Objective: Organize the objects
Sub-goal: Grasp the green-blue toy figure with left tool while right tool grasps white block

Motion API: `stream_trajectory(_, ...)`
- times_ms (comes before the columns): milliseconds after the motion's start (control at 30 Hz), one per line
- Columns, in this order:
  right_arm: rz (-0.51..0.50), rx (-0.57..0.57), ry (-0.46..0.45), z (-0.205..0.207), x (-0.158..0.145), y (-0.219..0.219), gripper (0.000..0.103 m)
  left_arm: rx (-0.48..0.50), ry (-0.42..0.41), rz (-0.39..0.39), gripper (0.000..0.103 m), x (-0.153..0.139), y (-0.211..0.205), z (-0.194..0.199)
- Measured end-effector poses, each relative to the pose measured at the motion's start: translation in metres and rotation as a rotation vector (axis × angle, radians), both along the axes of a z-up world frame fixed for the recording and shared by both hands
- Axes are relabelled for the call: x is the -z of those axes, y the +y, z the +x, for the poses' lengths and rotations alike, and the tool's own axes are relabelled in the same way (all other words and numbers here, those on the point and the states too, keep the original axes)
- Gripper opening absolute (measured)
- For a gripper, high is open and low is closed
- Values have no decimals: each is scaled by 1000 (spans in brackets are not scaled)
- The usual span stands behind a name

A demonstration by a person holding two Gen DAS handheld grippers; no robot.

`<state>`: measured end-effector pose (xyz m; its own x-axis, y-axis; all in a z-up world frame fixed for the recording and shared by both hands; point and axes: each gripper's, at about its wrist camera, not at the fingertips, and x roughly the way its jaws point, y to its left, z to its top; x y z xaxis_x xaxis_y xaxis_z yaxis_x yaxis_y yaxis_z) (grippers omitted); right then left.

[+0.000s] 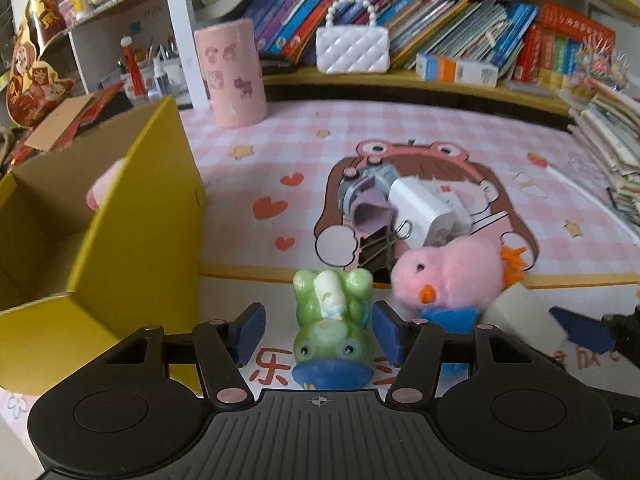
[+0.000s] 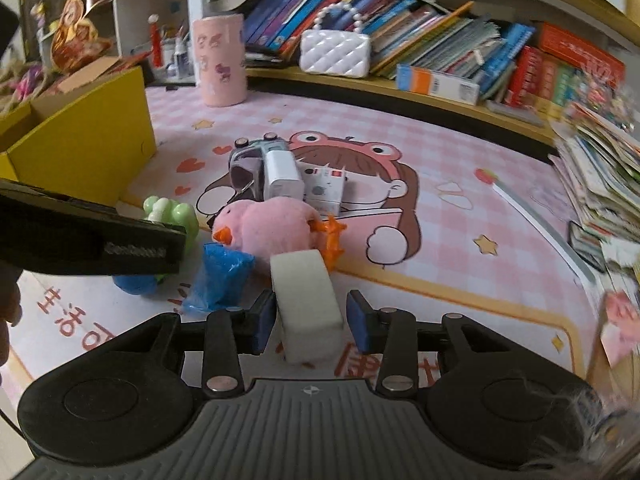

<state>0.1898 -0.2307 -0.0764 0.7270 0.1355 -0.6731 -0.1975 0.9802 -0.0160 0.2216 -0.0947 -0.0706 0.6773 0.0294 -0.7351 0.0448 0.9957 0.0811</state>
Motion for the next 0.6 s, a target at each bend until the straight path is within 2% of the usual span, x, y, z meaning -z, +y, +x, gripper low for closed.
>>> stream_trajectory(100, 2, -21, 12, 9, 3, 0, 36, -7, 17, 7, 56, 7, -1, 7)
stream_trajectory(200, 15, -36, 27, 13, 6, 0, 32, -7, 40, 14, 50, 13, -2, 11)
stream_trajectory(233, 18, -39, 30, 14, 6, -1, 32, -10, 51, 11, 45, 15, -2, 12)
stream_trajectory(367, 38, -48, 34, 13, 5, -5, 26, -15, 56, -10, 40, 15, 1, 11)
stream_trajectory(600, 96, 53, 23, -5, -14, -26, 25, 2, -18, -84, 39, -20, 6, -9)
